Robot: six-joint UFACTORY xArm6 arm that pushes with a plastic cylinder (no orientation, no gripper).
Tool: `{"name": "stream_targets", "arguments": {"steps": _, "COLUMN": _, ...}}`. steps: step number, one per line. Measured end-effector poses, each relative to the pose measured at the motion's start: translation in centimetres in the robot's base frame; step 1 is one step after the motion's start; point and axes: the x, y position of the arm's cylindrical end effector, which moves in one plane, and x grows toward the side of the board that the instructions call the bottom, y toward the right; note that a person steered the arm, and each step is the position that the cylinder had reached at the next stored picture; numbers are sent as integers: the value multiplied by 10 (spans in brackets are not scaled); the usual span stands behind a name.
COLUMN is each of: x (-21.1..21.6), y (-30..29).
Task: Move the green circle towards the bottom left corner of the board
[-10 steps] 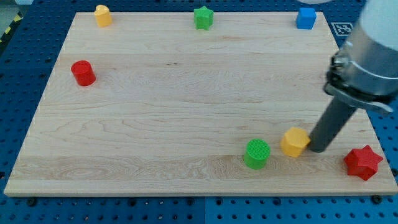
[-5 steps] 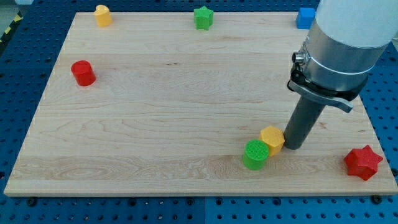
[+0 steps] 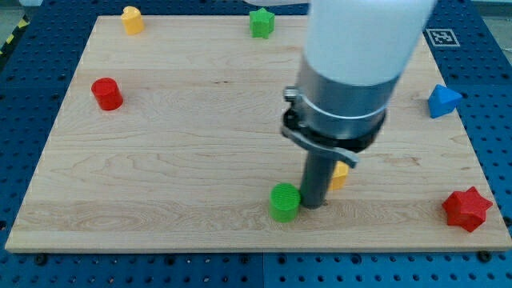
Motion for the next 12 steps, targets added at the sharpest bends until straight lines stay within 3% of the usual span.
{"name": "stream_targets", "arguments": {"steps": 1, "x": 0, "y": -30}}
{"name": "stream_targets", "arguments": {"steps": 3, "x": 25, "y": -30}}
{"name": "stream_targets", "arguments": {"steps": 6, "x": 9, "y": -44}}
{"name": "stream_targets", "arguments": {"steps": 9, "x": 13, "y": -108}}
{"name": "stream_targets", "arguments": {"steps": 12, "x": 34, "y": -112}}
